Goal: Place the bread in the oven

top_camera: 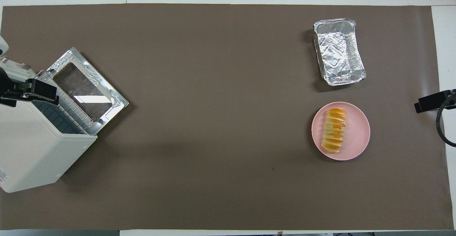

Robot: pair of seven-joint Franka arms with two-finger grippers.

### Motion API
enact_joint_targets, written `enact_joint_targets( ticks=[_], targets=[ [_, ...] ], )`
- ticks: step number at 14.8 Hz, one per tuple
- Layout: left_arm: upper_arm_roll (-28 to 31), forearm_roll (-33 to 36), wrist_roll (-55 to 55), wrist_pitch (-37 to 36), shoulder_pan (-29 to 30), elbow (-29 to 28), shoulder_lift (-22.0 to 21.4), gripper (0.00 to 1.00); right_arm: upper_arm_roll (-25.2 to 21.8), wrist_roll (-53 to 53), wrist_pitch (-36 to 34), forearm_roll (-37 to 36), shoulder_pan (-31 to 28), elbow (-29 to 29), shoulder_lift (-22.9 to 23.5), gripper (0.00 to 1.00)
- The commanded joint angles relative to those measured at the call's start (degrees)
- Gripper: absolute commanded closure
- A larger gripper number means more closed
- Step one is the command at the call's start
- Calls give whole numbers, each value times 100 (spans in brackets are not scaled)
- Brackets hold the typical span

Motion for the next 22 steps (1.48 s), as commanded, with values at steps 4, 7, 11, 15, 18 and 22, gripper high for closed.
enact_joint_targets(
  ticks=[4,7,11,15,18,22],
  targets=[
    [-24,-90,5,54,69,-149,-155,0,56,45,-22,75,-84,49,18,0],
    [-24,-82,5,54,69,-149,-155,0,56,11,-31,75,-66,-82,-26,0],
    [-24,-90,5,54,69,-149,-155,0,135,604,441,84,100,-801,-333,0],
    [-24,-90,5,54,69,-149,-155,0,144,1397,1478,92,477,-2145,-719,0],
    [-24,-90,5,54,69,-149,-155,0,153,1960,2111,101,671,-2797,-590,0],
    [-24,-90,5,54,69,-149,-155,0,153,2242,3507,101,760,-3824,-369,0]
  ],
)
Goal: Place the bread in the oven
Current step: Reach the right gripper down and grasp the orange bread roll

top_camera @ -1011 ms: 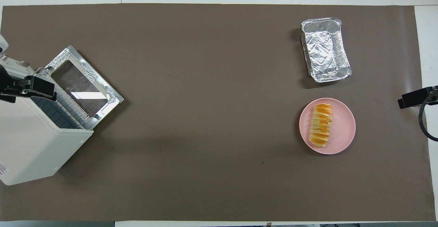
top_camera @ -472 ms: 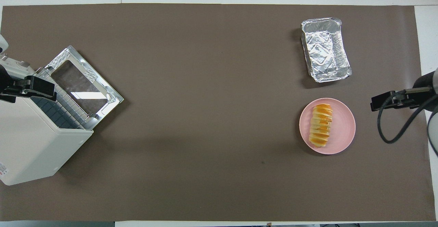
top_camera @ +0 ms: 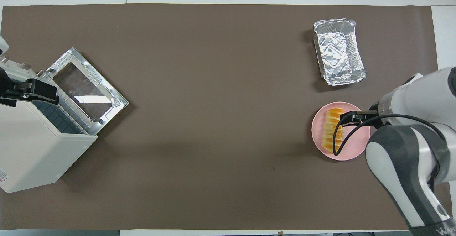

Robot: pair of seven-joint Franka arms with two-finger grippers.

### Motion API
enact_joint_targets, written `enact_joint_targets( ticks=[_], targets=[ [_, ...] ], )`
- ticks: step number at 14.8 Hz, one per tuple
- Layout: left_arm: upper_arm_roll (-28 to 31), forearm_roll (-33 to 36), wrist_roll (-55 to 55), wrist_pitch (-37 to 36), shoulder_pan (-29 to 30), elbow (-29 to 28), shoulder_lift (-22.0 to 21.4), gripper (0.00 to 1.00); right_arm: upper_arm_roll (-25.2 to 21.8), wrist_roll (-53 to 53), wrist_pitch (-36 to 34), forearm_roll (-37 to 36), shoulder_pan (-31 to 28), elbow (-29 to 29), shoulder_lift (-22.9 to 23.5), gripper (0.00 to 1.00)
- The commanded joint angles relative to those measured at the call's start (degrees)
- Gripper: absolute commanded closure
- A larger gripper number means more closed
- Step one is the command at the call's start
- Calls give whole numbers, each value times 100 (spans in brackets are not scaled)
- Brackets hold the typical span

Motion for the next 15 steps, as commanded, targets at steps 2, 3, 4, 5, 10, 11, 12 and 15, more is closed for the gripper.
enact_joint_targets(
  ticks=[2,3,4,5,10,11,12,15],
  targets=[
    [-33,-90,6,54,69,-149,-155,0,7,197,1389,82,-2,-1060,49,0],
    [-24,-90,6,54,69,-149,-155,0,7,197,1592,90,-2,-1113,172,0],
    [-24,-90,6,54,69,-149,-155,0,7,205,1698,82,-2,-1114,313,0],
    [-24,-90,6,54,69,-149,-155,0,7,249,1839,82,-2,-1123,375,0],
    [-24,-90,6,54,69,-149,-155,0,7,478,2410,82,7,-1140,665,0],
    [-24,-90,6,54,69,-149,-155,0,7,495,2481,82,-2,-1149,744,0],
    [-32,-90,6,54,69,-149,-155,0,7,548,2551,82,-2,-1140,779,0],
    [-24,-82,6,54,69,-149,-155,0,7,680,2640,82,-2,-1140,885,0]
  ],
)
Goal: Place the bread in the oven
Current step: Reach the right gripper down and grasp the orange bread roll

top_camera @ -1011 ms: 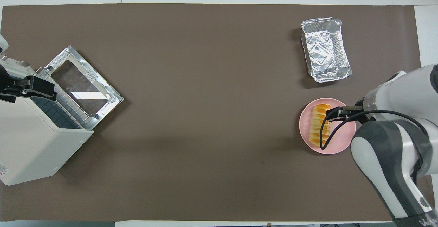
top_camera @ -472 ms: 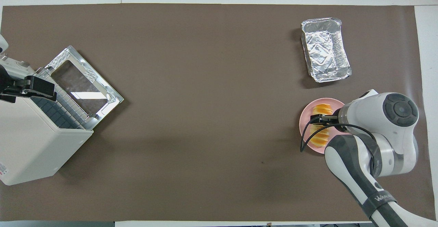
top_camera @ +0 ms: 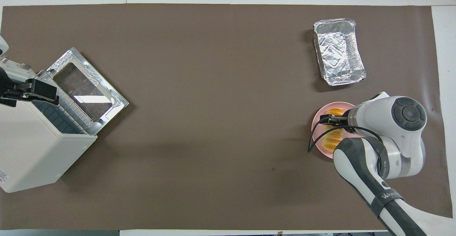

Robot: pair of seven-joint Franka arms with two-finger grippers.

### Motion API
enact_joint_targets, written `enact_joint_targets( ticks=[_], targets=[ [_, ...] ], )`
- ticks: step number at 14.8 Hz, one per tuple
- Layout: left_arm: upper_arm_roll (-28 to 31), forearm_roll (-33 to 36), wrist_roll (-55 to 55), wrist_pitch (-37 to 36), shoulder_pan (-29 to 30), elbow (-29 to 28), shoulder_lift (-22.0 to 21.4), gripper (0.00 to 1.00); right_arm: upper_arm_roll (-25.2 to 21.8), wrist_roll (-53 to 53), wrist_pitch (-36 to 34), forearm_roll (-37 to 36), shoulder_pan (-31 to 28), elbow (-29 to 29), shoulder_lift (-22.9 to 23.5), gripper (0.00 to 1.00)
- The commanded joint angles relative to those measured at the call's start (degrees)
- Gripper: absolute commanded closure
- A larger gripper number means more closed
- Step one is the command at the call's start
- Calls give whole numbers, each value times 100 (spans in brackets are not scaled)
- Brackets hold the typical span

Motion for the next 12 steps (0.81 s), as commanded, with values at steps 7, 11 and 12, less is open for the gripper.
enact_joint_targets(
  ticks=[7,11,12],
  targets=[
    [-24,-90,5,54,69,-149,-155,0,8,60,40,70,-10,46,100,100],
    [-24,-82,5,54,69,-149,-155,0,8,-107,-757,70,-19,589,100,100],
    [-24,-82,5,54,69,-149,-155,0,8,-159,-1169,70,-19,887,109,100]
  ],
)
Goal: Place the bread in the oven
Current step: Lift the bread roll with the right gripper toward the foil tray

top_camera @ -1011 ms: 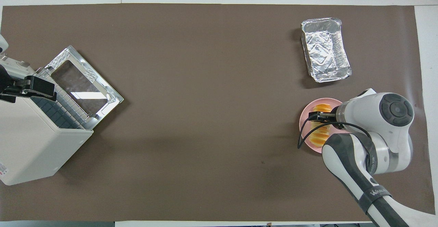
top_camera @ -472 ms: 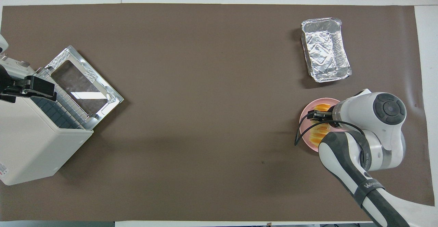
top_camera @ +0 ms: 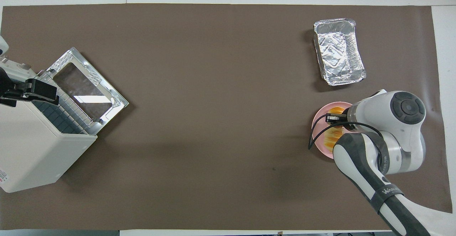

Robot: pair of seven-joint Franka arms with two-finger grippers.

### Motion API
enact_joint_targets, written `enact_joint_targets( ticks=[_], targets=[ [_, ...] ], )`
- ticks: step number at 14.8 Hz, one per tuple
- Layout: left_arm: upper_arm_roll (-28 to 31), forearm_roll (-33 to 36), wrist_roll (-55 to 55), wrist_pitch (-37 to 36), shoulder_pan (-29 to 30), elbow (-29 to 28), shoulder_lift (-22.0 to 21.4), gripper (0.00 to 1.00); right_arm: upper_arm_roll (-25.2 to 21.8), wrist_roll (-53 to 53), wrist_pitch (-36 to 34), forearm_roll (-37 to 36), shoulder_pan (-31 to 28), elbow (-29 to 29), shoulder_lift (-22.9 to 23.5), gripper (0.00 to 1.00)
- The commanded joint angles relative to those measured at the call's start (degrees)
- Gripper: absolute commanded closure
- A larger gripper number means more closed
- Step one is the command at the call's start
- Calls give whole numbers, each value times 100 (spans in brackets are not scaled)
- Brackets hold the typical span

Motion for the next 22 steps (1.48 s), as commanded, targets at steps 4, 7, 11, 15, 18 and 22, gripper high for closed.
enact_joint_targets(
  ticks=[4,7,11,15,18,22],
  targets=[
    [-24,-90,6,54,69,-149,-155,0,-27,-812,-1825,71,-134,1761,270,100],
    [-24,-90,6,54,69,-149,-155,0,-36,-1032,-2318,71,-204,2843,692,100],
    [-24,-90,6,54,69,-149,-155,0,-36,-1147,-2283,62,-134,3818,1332,100],
    [-24,-82,6,54,69,-149,-155,0,-36,-1542,-2819,36,-213,5741,2878,100],
    [-24,-90,6,54,69,-149,-155,0,-36,-1595,-2716,-16,-204,6457,3618,100],
    [-24,-90,6,54,69,-149,-155,0,-36,-1745,-2232,-156,-125,6467,3910,100]
  ],
)
